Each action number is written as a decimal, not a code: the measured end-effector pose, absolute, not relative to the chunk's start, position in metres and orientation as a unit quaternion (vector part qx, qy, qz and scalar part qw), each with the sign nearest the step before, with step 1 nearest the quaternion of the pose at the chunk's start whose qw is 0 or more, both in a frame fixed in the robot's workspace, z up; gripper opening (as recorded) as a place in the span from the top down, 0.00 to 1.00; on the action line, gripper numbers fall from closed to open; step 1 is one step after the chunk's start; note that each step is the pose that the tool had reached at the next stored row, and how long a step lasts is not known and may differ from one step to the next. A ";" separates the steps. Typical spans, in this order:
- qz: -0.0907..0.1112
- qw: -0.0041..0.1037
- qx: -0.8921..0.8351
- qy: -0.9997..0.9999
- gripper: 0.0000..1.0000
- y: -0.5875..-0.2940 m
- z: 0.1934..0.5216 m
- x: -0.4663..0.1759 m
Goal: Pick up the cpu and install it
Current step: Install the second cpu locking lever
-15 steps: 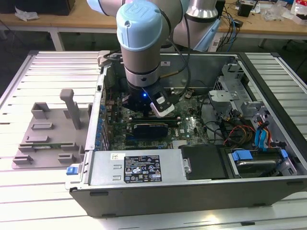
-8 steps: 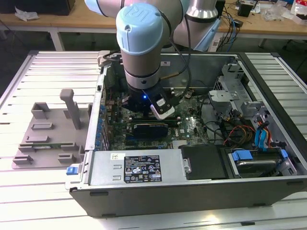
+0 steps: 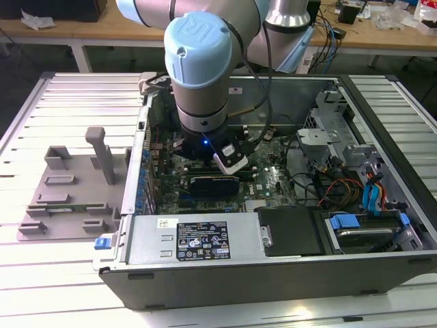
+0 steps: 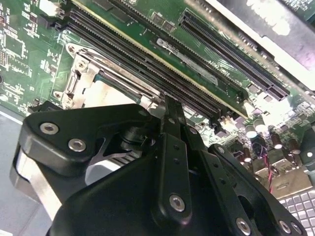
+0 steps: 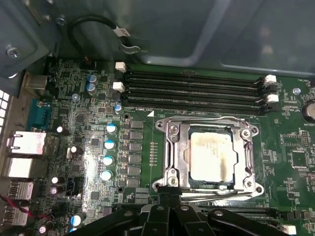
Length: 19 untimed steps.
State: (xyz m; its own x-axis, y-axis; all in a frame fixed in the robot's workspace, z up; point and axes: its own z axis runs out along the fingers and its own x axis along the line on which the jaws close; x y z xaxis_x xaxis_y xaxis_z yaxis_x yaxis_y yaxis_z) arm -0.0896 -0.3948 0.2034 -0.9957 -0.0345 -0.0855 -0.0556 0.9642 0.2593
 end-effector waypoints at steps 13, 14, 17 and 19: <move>0.140 0.040 -0.022 0.989 0.89 -0.395 0.197 -0.095; 0.140 0.040 -0.022 0.989 0.89 -0.395 0.197 -0.095; 0.140 0.040 -0.022 0.989 0.89 -0.394 0.197 -0.095; 0.134 0.040 -0.023 0.990 0.89 -0.391 0.197 -0.095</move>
